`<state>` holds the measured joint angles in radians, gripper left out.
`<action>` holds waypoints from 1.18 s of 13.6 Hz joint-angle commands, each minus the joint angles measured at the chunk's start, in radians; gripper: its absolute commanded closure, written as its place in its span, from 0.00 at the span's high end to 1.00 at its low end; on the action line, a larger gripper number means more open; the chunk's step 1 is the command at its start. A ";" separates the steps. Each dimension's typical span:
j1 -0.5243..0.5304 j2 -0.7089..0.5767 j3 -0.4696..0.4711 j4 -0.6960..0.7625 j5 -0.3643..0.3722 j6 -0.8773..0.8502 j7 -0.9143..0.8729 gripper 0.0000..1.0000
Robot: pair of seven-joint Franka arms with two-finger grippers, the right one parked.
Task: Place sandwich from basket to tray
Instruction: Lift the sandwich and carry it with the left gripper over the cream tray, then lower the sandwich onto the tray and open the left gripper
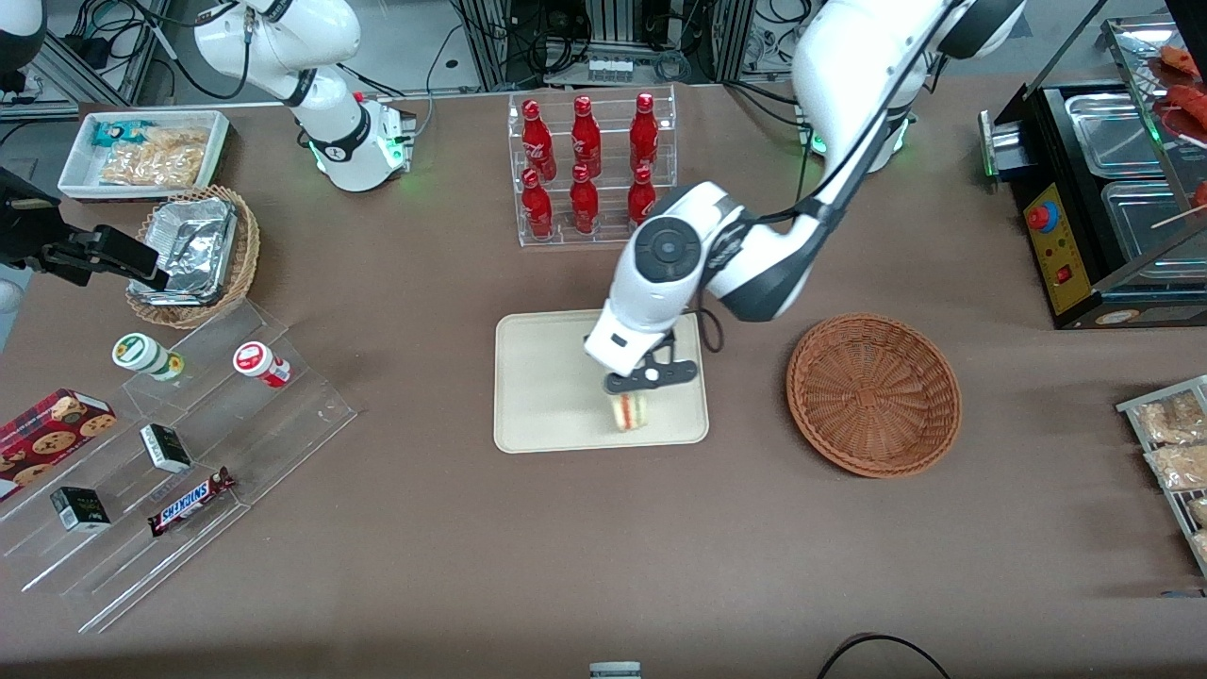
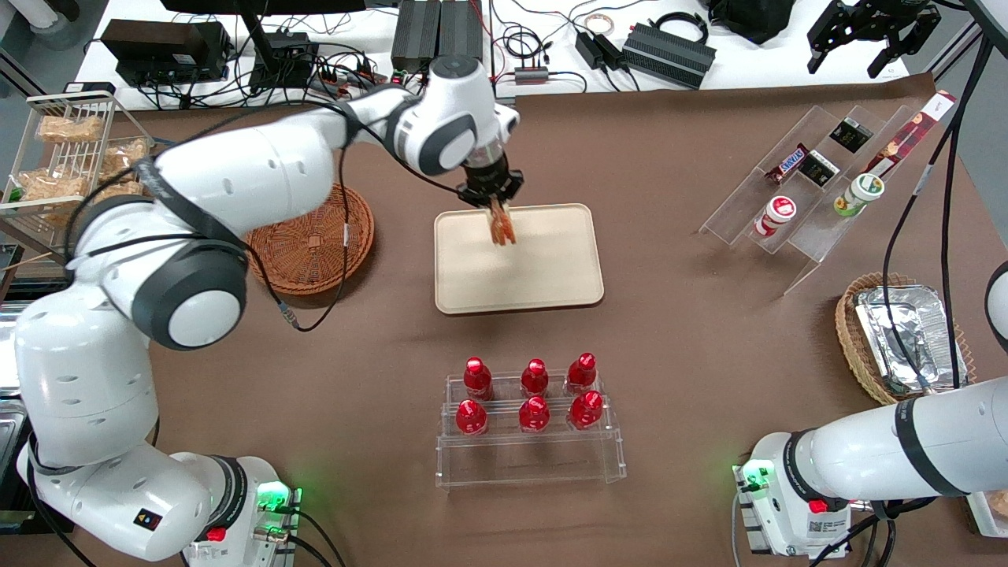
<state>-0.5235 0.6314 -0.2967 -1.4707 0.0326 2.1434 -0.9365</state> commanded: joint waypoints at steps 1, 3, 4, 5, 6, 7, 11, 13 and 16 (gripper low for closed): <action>-0.047 0.071 0.002 0.053 0.070 0.000 0.008 0.08; -0.079 0.105 0.002 0.053 0.124 0.006 -0.001 0.09; -0.079 0.117 0.002 0.053 0.125 0.018 0.002 0.09; -0.081 0.123 0.002 0.053 0.127 0.030 0.001 0.09; -0.081 0.128 0.002 0.052 0.127 0.032 0.007 0.10; -0.082 0.135 0.002 0.052 0.133 0.035 0.008 0.12; -0.092 0.163 0.002 0.050 0.153 0.069 -0.004 0.69; -0.092 0.154 0.002 0.050 0.155 0.067 -0.004 0.99; -0.079 0.073 0.004 0.033 0.141 0.041 -0.016 1.00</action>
<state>-0.6014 0.7701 -0.2984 -1.4307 0.1692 2.2116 -0.9346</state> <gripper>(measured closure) 0.233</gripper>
